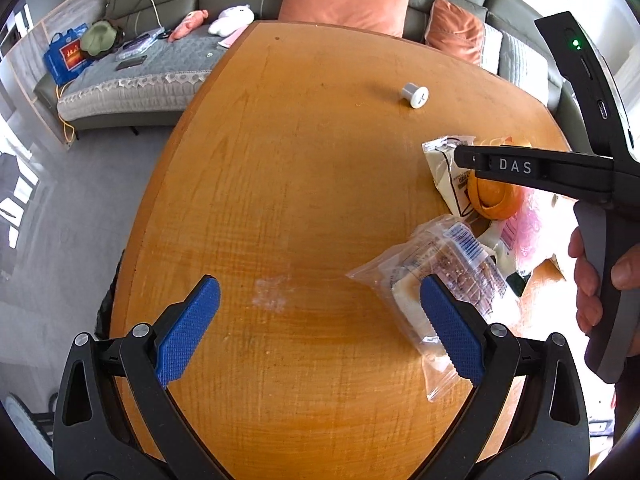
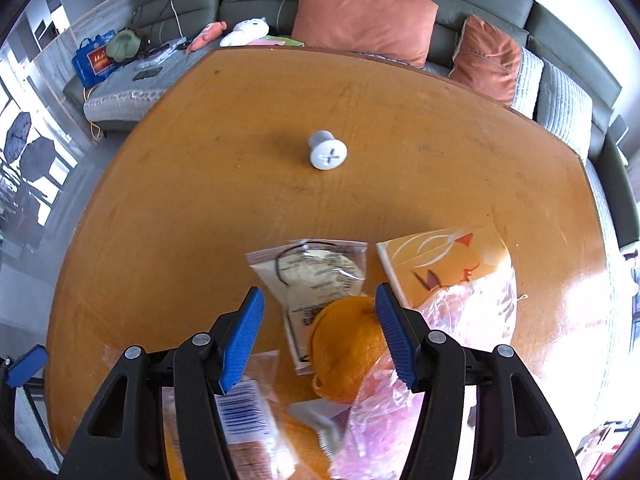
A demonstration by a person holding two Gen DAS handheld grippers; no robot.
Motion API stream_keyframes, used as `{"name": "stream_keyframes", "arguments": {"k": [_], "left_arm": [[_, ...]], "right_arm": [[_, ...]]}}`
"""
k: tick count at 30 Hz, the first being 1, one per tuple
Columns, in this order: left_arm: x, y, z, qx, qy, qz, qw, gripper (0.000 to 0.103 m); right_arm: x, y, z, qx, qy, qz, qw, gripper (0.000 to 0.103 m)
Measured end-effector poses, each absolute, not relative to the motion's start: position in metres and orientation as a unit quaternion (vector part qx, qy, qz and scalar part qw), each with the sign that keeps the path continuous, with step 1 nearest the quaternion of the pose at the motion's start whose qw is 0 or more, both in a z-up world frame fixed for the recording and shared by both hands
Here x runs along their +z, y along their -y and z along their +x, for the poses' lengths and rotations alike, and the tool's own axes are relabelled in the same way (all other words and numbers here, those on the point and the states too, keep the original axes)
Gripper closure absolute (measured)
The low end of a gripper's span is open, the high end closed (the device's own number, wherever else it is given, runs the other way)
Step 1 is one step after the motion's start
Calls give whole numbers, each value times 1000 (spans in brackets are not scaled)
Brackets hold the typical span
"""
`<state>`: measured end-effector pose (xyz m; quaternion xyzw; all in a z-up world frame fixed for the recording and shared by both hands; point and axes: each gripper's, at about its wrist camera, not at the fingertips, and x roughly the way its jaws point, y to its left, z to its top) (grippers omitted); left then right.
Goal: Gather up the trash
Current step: 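Close the right gripper on the orange while the left grasps the sliced bread bag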
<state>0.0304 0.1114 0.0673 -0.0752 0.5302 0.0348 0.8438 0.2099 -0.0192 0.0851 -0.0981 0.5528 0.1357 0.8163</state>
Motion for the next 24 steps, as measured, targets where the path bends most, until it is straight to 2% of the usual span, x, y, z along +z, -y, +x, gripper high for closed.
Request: {"name": "stream_keyframes", "arguments": {"k": [5, 7, 10, 13, 15, 20, 22, 24], "left_arm": [[65, -96, 37, 25, -537, -76, 840, 6], [64, -89, 41, 20, -539, -80, 838, 6], [64, -77, 46, 13, -543, -85, 835, 6], [61, -61, 51, 7, -548, -88, 832, 6], [59, -49, 55, 1, -549, -90, 831, 6], [43, -26, 66, 11, -573, -90, 814, 6], [37, -18, 69, 22, -580, -91, 809, 6], [34, -10, 72, 45, -579, -78, 810, 6]], "right_arm": [[73, 27, 215, 110, -565, -128, 807, 44], [71, 31, 213, 97, -557, -144, 812, 61], [76, 45, 214, 107, -560, -109, 814, 65], [83, 58, 216, 117, -560, -71, 817, 75], [90, 64, 215, 131, -556, -55, 819, 95], [102, 69, 216, 145, -553, -42, 819, 95], [104, 72, 218, 152, -556, -34, 816, 93], [105, 75, 219, 152, -555, -30, 817, 79]]}}
